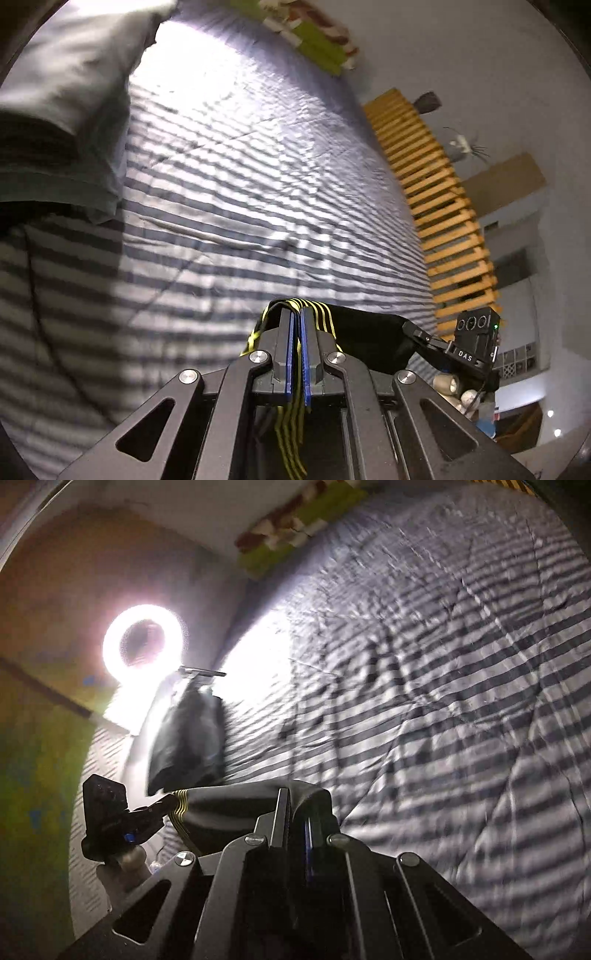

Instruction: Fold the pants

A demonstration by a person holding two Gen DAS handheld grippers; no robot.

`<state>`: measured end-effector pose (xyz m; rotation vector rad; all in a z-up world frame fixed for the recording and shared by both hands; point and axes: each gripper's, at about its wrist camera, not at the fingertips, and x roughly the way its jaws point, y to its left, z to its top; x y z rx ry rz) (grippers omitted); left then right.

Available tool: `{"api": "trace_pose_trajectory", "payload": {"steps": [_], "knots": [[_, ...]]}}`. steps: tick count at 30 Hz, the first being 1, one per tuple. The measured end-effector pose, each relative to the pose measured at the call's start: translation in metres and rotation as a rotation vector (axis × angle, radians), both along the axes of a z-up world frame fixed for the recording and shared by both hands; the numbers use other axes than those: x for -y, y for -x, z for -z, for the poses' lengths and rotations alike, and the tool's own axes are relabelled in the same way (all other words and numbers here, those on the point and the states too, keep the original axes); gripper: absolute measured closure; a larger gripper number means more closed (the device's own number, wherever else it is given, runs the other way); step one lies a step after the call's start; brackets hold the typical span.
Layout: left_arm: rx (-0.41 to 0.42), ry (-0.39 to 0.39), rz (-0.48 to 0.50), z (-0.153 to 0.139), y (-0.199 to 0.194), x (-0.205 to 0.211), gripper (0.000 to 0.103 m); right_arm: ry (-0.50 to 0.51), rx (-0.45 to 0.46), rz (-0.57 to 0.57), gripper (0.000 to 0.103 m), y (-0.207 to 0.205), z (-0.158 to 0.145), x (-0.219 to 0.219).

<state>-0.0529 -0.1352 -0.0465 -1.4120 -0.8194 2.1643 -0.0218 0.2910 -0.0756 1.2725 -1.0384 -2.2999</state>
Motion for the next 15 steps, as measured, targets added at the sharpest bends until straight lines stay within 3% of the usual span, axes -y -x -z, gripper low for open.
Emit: {"api": "trace_pose_trajectory", "payload": {"steps": [6, 15], "knots": [[0.061, 0.017, -0.005, 0.053, 0.035, 0.003, 0.100, -0.020, 0.081, -0.009, 0.098, 0.035, 0.043, 0.000], [0.108, 0.053, 0.006, 0.083, 0.055, 0.001, 0.098, -0.071, 0.122, -0.037, 0.095, 0.050, 0.059, 0.005]]}}
